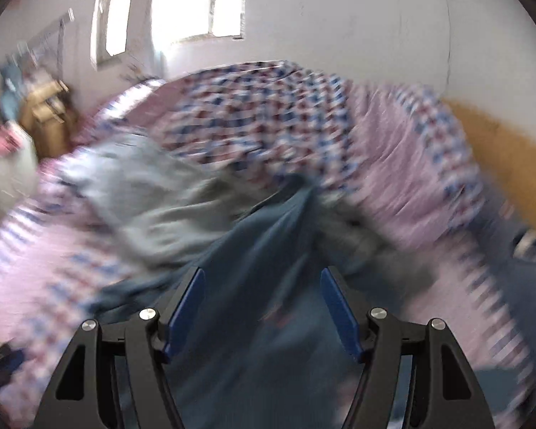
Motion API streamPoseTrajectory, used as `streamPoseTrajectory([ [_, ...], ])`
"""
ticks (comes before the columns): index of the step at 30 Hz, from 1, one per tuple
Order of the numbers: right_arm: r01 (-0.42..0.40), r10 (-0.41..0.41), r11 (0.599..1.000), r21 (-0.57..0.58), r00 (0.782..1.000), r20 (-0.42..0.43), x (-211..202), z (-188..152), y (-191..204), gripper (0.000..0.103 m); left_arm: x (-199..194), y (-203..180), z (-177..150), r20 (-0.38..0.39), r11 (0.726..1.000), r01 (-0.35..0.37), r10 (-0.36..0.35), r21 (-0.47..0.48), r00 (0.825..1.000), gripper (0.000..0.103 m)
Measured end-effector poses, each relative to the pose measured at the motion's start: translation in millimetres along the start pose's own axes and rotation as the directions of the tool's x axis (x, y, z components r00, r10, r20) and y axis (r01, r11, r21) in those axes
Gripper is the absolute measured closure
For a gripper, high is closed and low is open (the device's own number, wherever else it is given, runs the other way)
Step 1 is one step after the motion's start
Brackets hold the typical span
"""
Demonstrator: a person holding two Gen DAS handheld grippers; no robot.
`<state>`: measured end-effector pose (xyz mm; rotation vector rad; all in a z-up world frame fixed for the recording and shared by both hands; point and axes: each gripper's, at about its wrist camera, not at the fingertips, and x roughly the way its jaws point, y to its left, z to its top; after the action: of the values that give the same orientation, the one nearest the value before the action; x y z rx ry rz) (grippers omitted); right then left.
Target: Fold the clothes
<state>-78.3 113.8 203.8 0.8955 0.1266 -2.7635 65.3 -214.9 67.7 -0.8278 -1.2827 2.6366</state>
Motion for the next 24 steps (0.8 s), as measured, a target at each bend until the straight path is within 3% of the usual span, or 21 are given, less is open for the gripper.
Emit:
streamPoseTrajectory([
  [1, -0.063, 0.063, 0.997, 0.034, 0.998, 0.001, -11.3, -18.5, 3.7, 0.032, 0.8, -1.3, -0.8, -0.003, 1.0, -0.002, 0.002, 0.006, 1.0, 0.028],
  [3, -0.104, 0.102, 0.992, 0.07, 0.994, 0.032, -31.0, -53.7, 14.7, 0.032, 2.7, -4.1, -2.6, -0.009, 1.0, -0.007, 0.007, 0.021, 1.0, 0.028],
  [11, -0.117, 0.113, 0.989, 0.094, 0.992, 0.049, -35.6, -127.8, 26.6, 0.032, 12.3, -29.9, -22.2, -0.048, 0.973, -0.067, 0.079, 0.219, 0.996, 0.028],
  [13, -0.137, 0.14, 0.981, 0.135, 0.99, -0.012, -24.3, -129.2, 20.1, 0.032, 16.0, -31.4, -23.4, -0.065, 0.971, -0.075, 0.091, 0.225, 0.994, 0.028],
  [19, -0.179, 0.181, 0.977, 0.119, 0.984, -0.005, -19.9, -124.2, 8.3, 0.032, 25.9, -40.8, -21.5, -0.109, 0.979, -0.044, 0.067, 0.199, 0.992, 0.028],
  [24, -0.192, 0.193, 0.971, 0.142, 0.981, 0.006, -19.4, -120.9, -1.1, 0.032, 51.5, -76.2, -4.9, -0.115, 0.966, -0.056, 0.088, 0.251, 0.99, 0.028],
])
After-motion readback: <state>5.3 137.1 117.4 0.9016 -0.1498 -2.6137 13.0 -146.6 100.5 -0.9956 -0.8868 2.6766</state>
